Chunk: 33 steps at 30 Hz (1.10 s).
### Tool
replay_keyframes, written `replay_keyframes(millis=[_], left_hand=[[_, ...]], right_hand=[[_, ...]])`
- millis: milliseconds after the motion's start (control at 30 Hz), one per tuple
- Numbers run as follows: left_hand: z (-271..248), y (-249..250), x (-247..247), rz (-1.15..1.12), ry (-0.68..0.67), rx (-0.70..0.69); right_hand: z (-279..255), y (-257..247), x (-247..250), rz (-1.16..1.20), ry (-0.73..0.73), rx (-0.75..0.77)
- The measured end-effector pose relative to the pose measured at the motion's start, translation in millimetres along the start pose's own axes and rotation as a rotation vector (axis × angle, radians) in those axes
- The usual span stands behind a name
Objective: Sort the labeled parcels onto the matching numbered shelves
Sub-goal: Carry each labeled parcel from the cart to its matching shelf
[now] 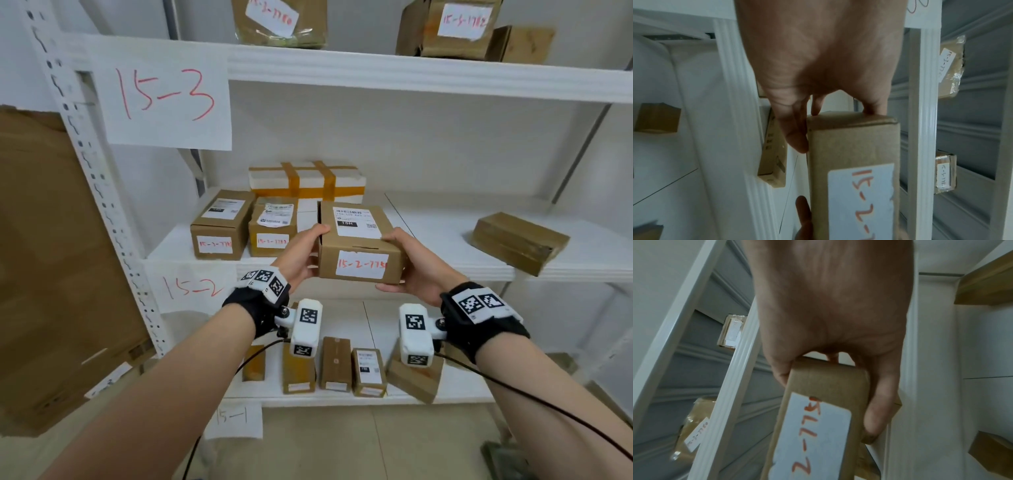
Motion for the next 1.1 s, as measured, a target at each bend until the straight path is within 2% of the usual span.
replay_keyframes(millis=[233, 467, 700, 800, 967, 1100], left_hand=[[45.9, 13.3, -3.3, -0.032, 0.015, -0.023], [65.2, 17.0, 27.2, 0.079, 0.067, 0.018], [76.3, 40.4, 82.1, 0.095, 0.238, -0.025], [72.6, 51.4, 102.0, 0.08, 0.275, -0.03], [58.9, 61.9, 118.1, 0.105, 0.253, -0.01], [48.9, 74.3, 135.7, 0.024, 0.244, 0.0]], right_hand=[[54.4, -16.1, 15.5, 0.08, 0.048, 0.028], [103.9, -18.4, -8.0, 0.108, 0.001, 0.059], [143.2, -28.3, -27.3, 0.16, -0.034, 0.076], [155.9, -33.6, -44.5, 0.173, -0.071, 0.09], [163.8, -47.7, -91.0, 0.196, -0.171, 0.114], [169.2, -62.7, -127.9, 0.198, -0.234, 0.145]])
Point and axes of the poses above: each hand's wrist, its own z-axis towards the middle knuckle, its own x-axis out of the back of the hand, y = z × x, the point moved 9 cm from there along z, towards the middle knuckle, and after that the axes turned 12 degrees about -z, right-handed, at the moved point
